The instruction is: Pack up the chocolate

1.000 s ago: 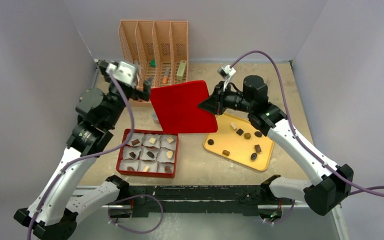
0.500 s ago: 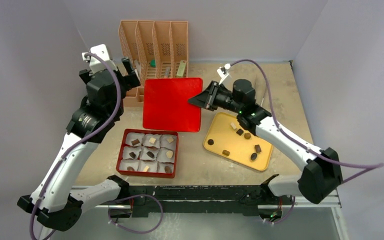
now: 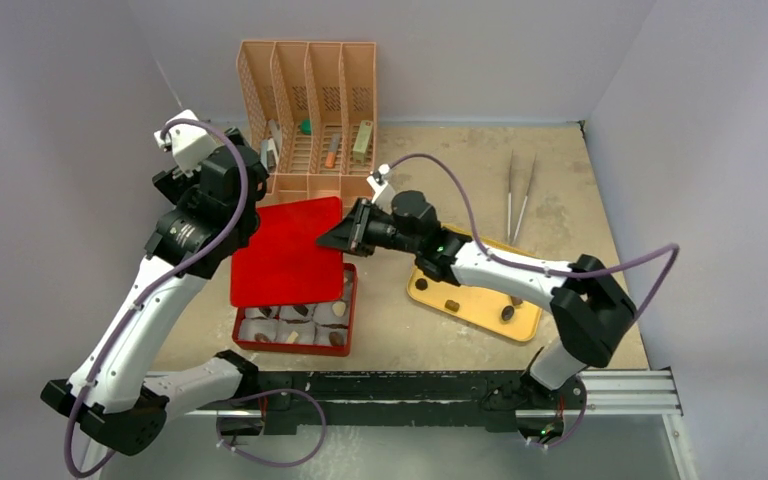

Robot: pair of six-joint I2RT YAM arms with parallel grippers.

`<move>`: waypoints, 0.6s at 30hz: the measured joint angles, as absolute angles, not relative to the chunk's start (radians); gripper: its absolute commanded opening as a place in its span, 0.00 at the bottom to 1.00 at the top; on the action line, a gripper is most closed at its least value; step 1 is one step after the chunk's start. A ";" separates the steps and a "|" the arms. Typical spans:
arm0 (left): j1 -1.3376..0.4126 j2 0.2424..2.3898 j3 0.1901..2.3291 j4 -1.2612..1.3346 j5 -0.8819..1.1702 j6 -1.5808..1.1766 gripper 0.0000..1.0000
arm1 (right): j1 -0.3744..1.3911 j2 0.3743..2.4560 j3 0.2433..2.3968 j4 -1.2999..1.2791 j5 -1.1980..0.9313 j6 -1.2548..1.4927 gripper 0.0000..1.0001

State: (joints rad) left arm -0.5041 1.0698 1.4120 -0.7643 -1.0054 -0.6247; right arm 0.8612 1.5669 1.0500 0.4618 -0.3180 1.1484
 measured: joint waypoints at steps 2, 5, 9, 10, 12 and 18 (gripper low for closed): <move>-0.503 1.086 1.412 -0.786 -1.042 -0.646 1.00 | 0.884 1.602 1.053 0.479 -0.302 1.166 0.00; -0.470 1.114 1.405 -0.801 -1.056 -0.674 1.00 | 0.909 1.639 1.053 0.485 -0.278 1.191 0.00; -0.345 1.157 1.372 -0.839 -0.968 -0.744 0.99 | 0.918 1.666 1.053 0.506 -0.245 1.234 0.00; -0.310 1.161 1.367 -0.845 -0.960 -0.754 0.99 | 0.918 1.670 1.053 0.513 -0.240 1.244 0.00; -0.281 1.176 1.352 -0.866 -0.944 -0.788 0.99 | 0.920 1.676 1.053 0.524 -0.223 1.260 0.00; -0.269 1.191 1.324 -0.898 -0.941 -0.875 1.00 | 0.928 1.710 1.053 0.537 -0.204 1.290 0.00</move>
State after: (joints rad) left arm -0.2691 1.1912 1.3235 -0.8982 -0.9409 -0.8749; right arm 0.9276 1.7103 1.0534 0.5365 -0.2035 1.2900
